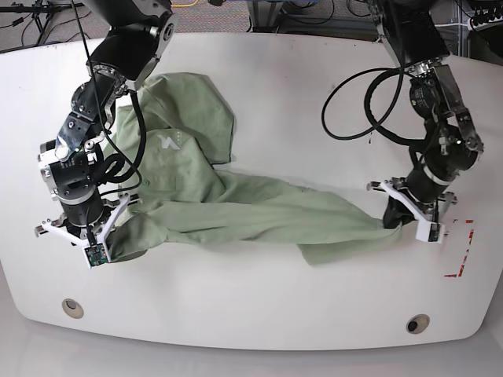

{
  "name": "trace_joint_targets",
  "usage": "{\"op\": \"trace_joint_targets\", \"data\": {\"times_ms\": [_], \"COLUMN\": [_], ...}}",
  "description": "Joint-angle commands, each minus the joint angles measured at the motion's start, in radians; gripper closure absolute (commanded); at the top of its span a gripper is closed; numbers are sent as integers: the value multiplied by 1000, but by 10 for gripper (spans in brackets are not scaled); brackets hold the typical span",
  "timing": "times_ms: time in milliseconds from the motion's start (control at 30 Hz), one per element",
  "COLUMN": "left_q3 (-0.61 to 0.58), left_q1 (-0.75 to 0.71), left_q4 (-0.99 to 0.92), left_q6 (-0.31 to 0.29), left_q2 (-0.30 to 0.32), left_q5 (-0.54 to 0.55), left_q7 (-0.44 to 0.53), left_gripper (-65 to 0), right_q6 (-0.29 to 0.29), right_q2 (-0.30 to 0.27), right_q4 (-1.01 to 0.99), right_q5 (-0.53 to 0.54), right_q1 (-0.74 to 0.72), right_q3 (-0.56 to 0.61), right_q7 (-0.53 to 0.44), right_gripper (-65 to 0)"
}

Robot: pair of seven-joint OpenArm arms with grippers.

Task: Fold the T-shirt properly
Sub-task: 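Lift the polo high with both grippers, stretching it between them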

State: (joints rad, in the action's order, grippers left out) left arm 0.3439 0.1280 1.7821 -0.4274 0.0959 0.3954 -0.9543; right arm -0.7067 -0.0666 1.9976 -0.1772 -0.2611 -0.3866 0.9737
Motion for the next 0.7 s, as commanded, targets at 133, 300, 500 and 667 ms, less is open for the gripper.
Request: {"op": "trace_joint_targets", "data": {"times_ms": [133, 300, 500, 667], "left_q3": [73, 76, 53, 5], "left_q1": [111, 224, 379, 494], "left_q4": [123, 120, 117, 117], "left_q6": [-4, -4, 3, 52], "left_q2": [12, 21, 20, 21], "left_q5": [20, 14, 9, -29], "left_q7": [-47, -79, -81, -81], "left_gripper": [-1, 0, 0, 0], "right_q6": [9, 9, 9, 9], "right_q2": [-11, -29, -66, -121], "right_q4": [9, -50, -130, -179], "right_q5": [6, 5, 5, 5], "right_q1": [-71, -151, -271, -366], "right_q3": [10, 10, 33, 88], "right_q7": [-23, -22, -22, -22], "right_gripper": [0, 0, 0, 0]}}
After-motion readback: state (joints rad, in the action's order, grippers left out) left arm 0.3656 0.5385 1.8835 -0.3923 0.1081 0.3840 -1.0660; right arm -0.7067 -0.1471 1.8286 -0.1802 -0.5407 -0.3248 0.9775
